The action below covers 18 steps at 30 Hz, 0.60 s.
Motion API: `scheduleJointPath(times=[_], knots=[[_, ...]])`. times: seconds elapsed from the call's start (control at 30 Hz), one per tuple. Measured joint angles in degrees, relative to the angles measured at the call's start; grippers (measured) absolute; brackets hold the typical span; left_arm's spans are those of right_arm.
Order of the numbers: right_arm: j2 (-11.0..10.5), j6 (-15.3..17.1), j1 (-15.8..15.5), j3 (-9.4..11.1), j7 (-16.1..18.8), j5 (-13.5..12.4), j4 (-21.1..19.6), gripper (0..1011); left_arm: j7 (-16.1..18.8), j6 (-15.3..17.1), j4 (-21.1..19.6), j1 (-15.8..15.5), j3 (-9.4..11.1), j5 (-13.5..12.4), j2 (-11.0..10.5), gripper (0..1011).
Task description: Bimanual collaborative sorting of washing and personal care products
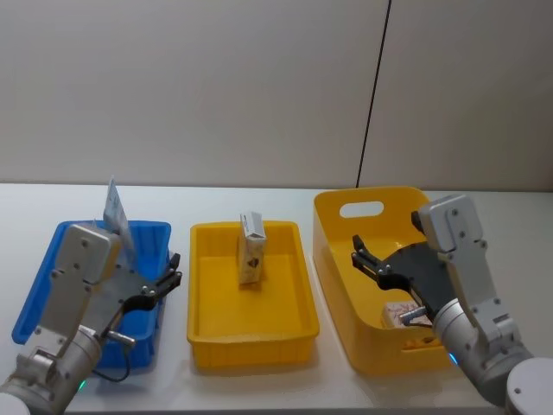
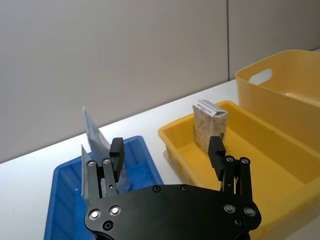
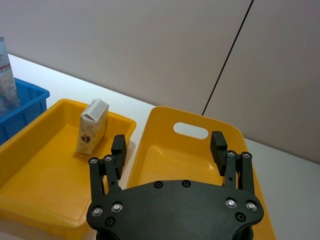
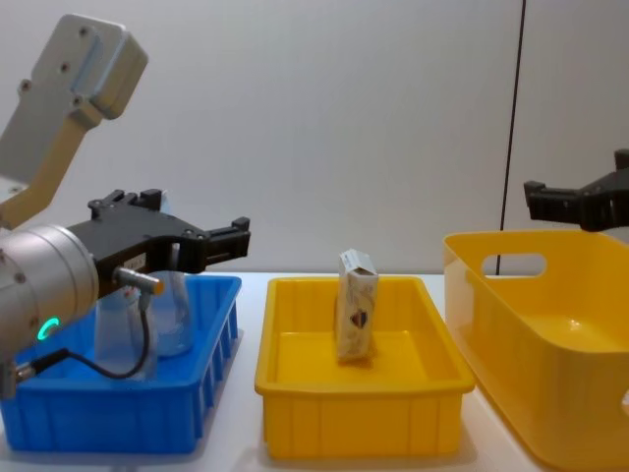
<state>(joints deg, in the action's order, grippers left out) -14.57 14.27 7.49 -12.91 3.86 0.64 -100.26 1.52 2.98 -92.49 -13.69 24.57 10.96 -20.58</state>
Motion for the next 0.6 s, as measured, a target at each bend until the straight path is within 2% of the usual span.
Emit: scheduleJointPath(times=[0.6], knots=[[-0.51, -1.59, -0.89, -0.25, 0.41, 0.3, -0.01, 1004, 4.85, 3.49, 3.31, -0.97, -3.47, -0.53, 2.76, 1001]])
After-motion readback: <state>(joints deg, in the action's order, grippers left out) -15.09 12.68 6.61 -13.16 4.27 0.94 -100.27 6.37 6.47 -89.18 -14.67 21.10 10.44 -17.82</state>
